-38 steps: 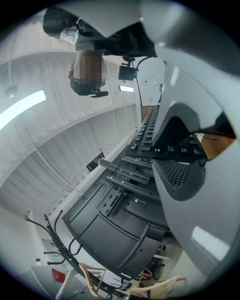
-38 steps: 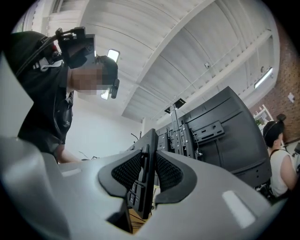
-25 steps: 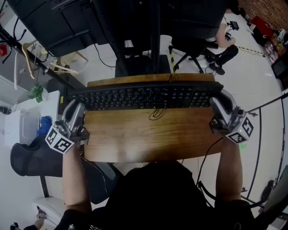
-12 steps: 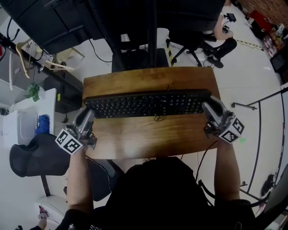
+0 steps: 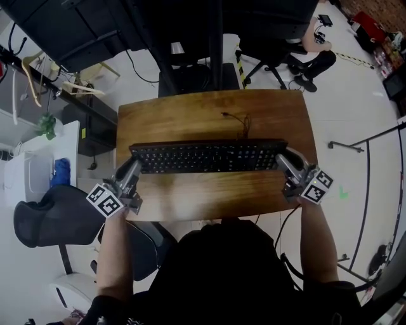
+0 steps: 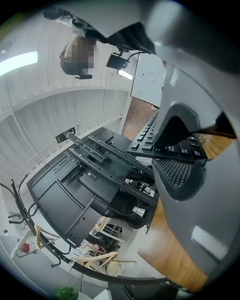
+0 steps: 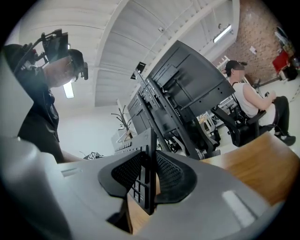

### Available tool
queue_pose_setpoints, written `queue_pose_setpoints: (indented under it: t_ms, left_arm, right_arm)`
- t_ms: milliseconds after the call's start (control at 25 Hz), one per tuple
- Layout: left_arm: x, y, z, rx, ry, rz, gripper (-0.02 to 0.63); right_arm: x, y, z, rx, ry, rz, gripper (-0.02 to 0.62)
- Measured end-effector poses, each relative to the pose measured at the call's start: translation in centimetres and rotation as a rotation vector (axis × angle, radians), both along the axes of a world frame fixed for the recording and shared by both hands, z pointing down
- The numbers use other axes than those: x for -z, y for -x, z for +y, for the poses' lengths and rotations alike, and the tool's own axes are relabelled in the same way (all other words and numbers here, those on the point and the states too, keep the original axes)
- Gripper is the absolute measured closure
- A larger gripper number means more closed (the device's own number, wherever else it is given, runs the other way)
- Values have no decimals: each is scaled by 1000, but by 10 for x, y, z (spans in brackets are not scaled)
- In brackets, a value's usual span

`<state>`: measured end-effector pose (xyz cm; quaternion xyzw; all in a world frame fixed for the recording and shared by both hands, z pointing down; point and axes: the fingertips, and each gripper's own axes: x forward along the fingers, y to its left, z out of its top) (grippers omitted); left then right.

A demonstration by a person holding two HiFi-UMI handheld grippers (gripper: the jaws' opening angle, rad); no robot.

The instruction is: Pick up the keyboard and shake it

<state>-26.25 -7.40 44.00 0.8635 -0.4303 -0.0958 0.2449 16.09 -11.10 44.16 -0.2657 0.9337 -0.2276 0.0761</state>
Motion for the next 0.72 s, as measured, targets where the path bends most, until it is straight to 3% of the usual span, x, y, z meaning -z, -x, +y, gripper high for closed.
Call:
queue_pose_setpoints:
  t_ms: [720]
  left_arm:
    - [-103,-6,23,-26,262,-15,525]
  right_arm:
    - [-115,-3,18,29,311,55,500]
